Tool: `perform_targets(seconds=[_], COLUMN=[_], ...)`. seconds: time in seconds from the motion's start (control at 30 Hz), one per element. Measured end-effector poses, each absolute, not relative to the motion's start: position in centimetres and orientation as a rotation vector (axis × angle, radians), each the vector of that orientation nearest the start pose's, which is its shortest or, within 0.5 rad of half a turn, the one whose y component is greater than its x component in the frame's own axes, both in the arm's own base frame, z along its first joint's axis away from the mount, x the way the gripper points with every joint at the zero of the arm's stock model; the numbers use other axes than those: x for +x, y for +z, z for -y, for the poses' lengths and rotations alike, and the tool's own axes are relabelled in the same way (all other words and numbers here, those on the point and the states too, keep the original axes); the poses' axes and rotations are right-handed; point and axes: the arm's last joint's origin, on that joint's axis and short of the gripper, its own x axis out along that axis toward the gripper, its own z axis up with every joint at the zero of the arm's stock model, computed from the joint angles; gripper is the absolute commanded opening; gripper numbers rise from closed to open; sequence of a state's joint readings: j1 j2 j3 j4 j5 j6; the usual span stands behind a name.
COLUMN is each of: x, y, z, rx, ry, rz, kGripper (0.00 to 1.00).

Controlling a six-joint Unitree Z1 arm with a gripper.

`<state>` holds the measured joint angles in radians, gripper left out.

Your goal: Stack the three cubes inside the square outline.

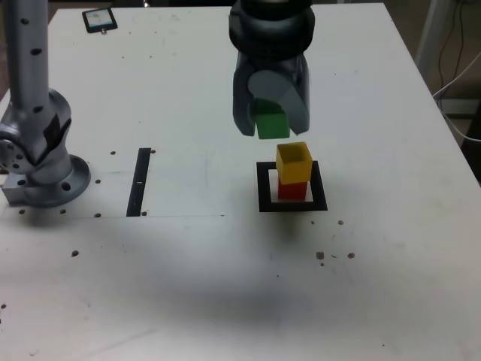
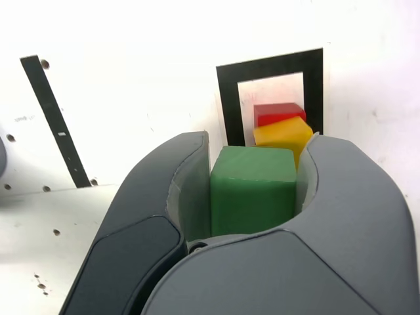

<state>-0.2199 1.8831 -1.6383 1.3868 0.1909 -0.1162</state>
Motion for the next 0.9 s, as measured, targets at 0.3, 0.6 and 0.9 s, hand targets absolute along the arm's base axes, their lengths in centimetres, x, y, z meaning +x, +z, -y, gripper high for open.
perform_targets(seconds=[0.3, 0.6, 0.9], x=[34.5, 35.4, 35.8], y=[31.3, 30.0, 29.4], z=[7.3, 7.1, 6.7], rx=[0.269, 0.290, 0.298], ry=[0.043, 0.042, 0.040], rz=[-1.617, -1.658, -1.662], kGripper=[0.38, 0.39, 0.66])
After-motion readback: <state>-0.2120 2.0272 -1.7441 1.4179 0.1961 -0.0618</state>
